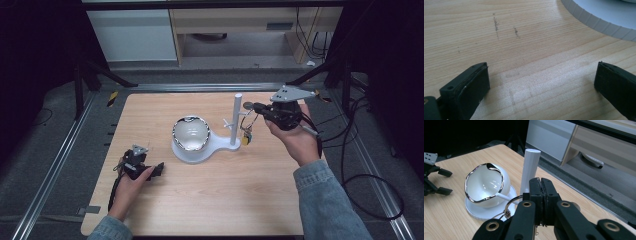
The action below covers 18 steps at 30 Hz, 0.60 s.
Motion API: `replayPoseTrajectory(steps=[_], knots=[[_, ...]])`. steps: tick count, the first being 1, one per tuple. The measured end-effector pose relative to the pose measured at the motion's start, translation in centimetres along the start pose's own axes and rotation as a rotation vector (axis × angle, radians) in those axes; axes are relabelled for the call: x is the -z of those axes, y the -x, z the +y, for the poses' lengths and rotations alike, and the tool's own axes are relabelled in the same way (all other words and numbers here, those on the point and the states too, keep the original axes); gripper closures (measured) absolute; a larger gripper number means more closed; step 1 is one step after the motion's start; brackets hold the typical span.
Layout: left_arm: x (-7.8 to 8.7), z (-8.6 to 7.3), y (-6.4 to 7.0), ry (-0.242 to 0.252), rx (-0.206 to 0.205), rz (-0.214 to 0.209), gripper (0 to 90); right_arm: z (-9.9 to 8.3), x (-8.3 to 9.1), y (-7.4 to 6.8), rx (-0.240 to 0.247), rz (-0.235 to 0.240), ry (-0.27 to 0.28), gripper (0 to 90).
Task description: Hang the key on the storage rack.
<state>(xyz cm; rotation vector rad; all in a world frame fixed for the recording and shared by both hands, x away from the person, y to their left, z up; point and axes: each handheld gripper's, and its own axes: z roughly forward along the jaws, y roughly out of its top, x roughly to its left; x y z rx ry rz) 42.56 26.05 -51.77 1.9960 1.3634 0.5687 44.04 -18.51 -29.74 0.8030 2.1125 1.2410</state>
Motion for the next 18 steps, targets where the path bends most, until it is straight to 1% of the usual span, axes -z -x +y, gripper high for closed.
replayPoseTrajectory(steps=[7, 18], knots=[[0.0, 0.0, 0.0, 0.000, 0.000, 0.000, 0.0, -0.1, -0.8, 0.2, -0.013, 0.006, -0.002, 88.9], [0.0, 0.0, 0.0, 0.000, -0.001, -0.001, 0.0, -0.3, -1.3, 0.4, -0.026, 0.011, -0.008, 88.9]])
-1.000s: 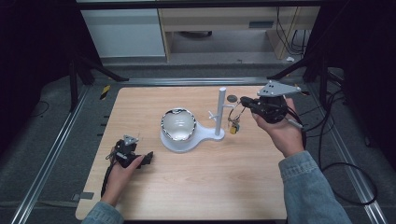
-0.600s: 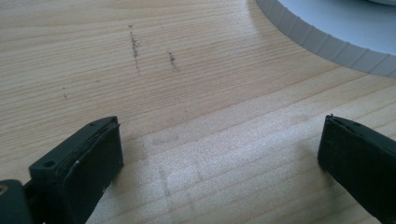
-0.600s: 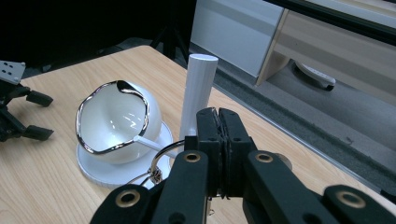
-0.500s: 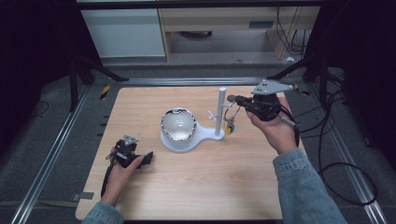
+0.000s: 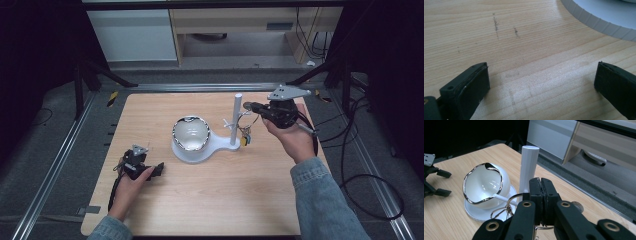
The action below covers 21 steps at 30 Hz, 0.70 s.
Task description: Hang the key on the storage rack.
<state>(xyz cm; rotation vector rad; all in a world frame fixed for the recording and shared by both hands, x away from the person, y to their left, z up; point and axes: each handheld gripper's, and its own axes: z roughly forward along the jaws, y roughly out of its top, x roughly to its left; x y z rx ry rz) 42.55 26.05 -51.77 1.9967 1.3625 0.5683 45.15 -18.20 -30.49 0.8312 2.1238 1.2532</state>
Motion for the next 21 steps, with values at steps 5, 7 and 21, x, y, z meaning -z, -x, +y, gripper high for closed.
replayPoseTrajectory(steps=[5, 7, 21], knots=[[0.00, 0.00, 0.00, 0.000, 0.000, 0.000, 0.0, -0.02, -0.15, 0.05, -0.005, 0.006, -0.002, 88.9], [0.00, 0.00, 0.00, 0.000, 0.000, 0.000, 0.0, -0.04, -0.18, 0.09, -0.007, 0.008, -0.004, 88.9], [0.00, 0.00, 0.00, 0.000, 0.000, 0.000, 0.0, -0.17, -0.51, 0.27, -0.023, 0.020, -0.009, 88.8]])
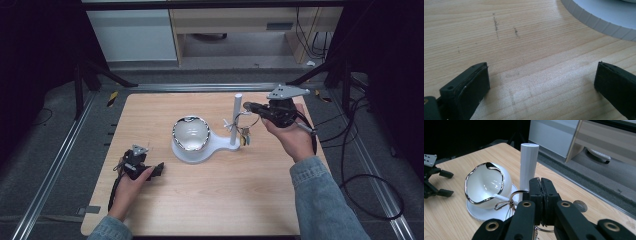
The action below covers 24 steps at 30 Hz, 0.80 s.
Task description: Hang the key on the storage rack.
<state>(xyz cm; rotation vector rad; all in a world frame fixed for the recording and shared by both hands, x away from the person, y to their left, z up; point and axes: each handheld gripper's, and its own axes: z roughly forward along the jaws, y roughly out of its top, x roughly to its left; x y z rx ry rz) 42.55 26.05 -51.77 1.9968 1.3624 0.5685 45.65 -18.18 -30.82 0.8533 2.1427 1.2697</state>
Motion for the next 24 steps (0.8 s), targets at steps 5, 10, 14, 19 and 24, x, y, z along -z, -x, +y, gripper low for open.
replayPoseTrajectory(steps=[5, 10, 14, 19, 24], knots=[[0.00, 0.00, 0.00, 0.000, 0.000, 0.000, 0.0, -0.01, -0.18, 0.00, -0.005, 0.003, -0.004, 88.8], [0.00, 0.00, 0.00, 0.000, 0.000, 0.000, 0.0, -0.04, -0.31, 0.03, -0.010, 0.008, -0.007, 88.7], [0.00, 0.00, 0.00, 0.000, 0.000, 0.000, 0.0, -0.06, -0.38, 0.05, -0.013, 0.011, -0.009, 88.7], [0.00, 0.00, 0.00, 0.000, 0.000, 0.000, 0.0, -0.07, -0.46, 0.08, -0.014, 0.013, -0.010, 88.7], [0.00, 0.00, 0.00, 0.000, 0.000, 0.000, 0.0, -0.08, -0.60, 0.08, -0.016, 0.014, -0.013, 88.6]])
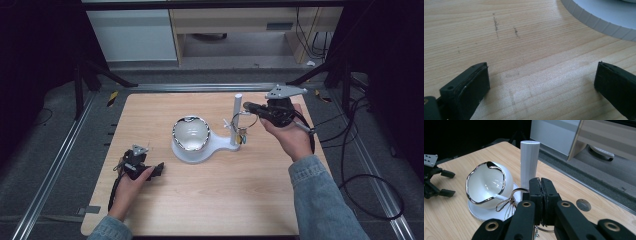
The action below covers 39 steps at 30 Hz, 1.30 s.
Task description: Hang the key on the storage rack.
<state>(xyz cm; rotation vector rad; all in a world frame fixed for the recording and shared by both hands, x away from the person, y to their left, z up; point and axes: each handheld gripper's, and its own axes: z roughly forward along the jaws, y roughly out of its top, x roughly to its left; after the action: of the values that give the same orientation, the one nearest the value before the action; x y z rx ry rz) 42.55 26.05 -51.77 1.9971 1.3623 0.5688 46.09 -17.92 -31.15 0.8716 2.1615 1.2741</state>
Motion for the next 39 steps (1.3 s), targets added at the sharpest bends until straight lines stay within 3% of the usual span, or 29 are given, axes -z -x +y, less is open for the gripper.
replayPoseTrajectory(steps=[14, 26, 34, 39], knots=[[0.0, 0.0, 0.0, 0.000, 0.000, 0.000, 0.0, 0.0, -0.1, 0.1, -0.019, 0.005, 0.000, 88.2], [0.0, 0.0, 0.0, 0.000, 0.000, 0.000, 0.0, 0.1, 0.8, 0.4, -0.035, -0.020, 0.029, 78.6], [0.0, 0.0, 0.0, 0.000, 0.000, 0.000, 0.0, -0.2, 1.8, 1.1, -0.037, -0.081, 0.038, 67.6], [0.0, 0.0, 0.0, 0.000, 0.000, 0.000, 0.0, -0.6, 2.4, 1.6, -0.035, -0.143, 0.043, 53.3]])
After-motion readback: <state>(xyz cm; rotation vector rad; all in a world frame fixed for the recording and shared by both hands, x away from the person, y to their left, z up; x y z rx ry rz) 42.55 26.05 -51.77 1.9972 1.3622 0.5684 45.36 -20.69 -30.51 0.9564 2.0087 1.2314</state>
